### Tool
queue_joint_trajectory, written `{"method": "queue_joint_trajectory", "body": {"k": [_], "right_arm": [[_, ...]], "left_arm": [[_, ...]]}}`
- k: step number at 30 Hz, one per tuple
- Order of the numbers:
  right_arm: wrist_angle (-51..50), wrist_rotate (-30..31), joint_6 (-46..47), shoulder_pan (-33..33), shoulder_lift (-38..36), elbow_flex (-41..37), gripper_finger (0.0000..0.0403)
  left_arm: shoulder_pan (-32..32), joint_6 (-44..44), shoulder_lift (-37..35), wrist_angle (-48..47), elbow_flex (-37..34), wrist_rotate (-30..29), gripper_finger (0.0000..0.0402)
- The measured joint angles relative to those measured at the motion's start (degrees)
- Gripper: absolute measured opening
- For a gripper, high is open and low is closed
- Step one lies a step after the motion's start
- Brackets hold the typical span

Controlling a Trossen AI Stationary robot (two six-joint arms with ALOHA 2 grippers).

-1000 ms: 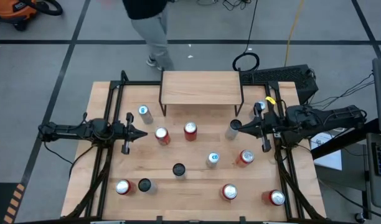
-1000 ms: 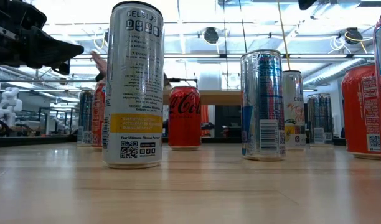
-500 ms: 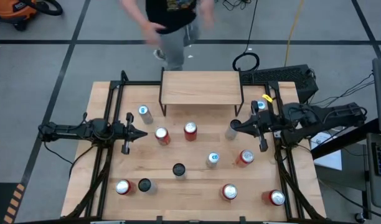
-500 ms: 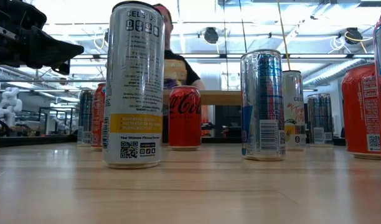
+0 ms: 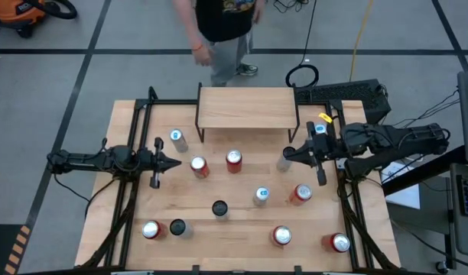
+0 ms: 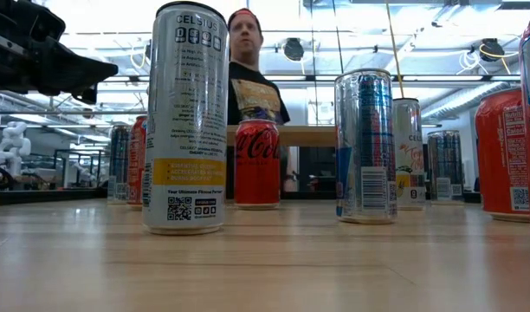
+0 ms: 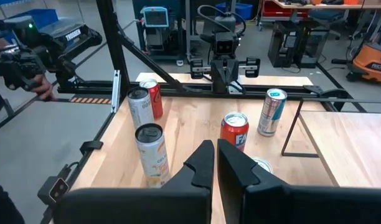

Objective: Place canned beverage on shelf
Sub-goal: Put the middle red soda can on the shelf

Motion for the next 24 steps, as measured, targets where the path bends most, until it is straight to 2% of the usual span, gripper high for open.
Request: {"method": "queue_joint_trajectory", "body": {"k": [6,15,20,24], "right_arm": [[-0.2,-0.1,2.2,0.0,0.5,0.1,0.0000],[-0.1,-0.1,4.5,0.0,2.0,0.1,0.0000],[-0.1,-0.2,4.5,0.0,3.3,0.1,0.0000],[-0.1,-1.7,4.6,0.0,3.9,0.1,0.0000]], "left_arm": [[0.0,-0.2,0.0,0.8,0.3,-1.0,0.0000],[0.0,-1.5,0.0,-1.3,5.1,-1.0,0.0000],[0.0,-3.3,1.1,-5.6,10.1,-0.7,0.0000],[0.0,-3.3,4.8,-9.0,16.7,-0.6,0.0000]]}}
